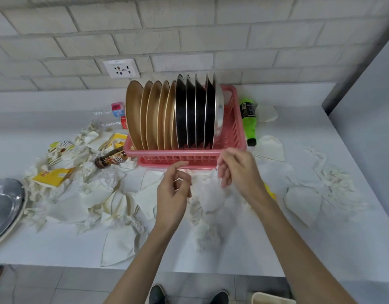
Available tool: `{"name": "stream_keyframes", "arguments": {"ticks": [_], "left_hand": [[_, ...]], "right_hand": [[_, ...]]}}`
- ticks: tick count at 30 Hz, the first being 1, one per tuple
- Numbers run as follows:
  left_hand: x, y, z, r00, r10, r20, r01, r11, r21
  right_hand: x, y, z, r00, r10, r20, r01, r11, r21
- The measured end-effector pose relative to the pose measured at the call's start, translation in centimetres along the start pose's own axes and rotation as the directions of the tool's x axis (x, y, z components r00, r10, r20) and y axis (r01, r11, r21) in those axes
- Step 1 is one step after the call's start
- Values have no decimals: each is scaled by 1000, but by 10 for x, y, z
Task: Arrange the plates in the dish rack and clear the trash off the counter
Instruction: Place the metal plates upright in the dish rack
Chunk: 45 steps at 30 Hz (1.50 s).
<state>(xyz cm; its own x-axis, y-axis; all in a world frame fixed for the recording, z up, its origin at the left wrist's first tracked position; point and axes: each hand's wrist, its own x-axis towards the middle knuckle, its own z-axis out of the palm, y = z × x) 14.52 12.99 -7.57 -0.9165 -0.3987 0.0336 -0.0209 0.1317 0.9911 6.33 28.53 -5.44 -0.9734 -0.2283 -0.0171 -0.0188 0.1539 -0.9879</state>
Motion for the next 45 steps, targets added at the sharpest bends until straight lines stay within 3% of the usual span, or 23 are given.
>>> {"name": "stream_keyframes", "arguments": {"ticks": [8, 29, 34, 39, 42, 45], "left_hand": [[-7, -17, -102, 999, -36, -5, 36, 992, 121], [-13, -90, -370, 987, -156, 26, 144, 955, 259], [-14, -103, -428, 984, -129, -123, 161, 938, 306], [-7, -121, -493, 955, -31, -294, 161, 889, 430], [3, -136, -535, 926, 72, -370, 174, 789, 590], [17, -151, -574, 872, 112, -477, 297, 654, 696]], "right_hand": [[-39, 6, 127, 972, 41, 230, -17, 994, -109], [-88, 21, 384, 899, 152, 411, -50, 967, -249], [-99, 33, 439, 891, 8, 454, 139, 948, -288], [-106, 43, 494, 790, -39, 612, 376, 820, -432], [-112, 55, 500, 743, -70, 666, 518, 691, -504], [-118, 70, 499, 738, -88, 669, 533, 685, -497]]}}
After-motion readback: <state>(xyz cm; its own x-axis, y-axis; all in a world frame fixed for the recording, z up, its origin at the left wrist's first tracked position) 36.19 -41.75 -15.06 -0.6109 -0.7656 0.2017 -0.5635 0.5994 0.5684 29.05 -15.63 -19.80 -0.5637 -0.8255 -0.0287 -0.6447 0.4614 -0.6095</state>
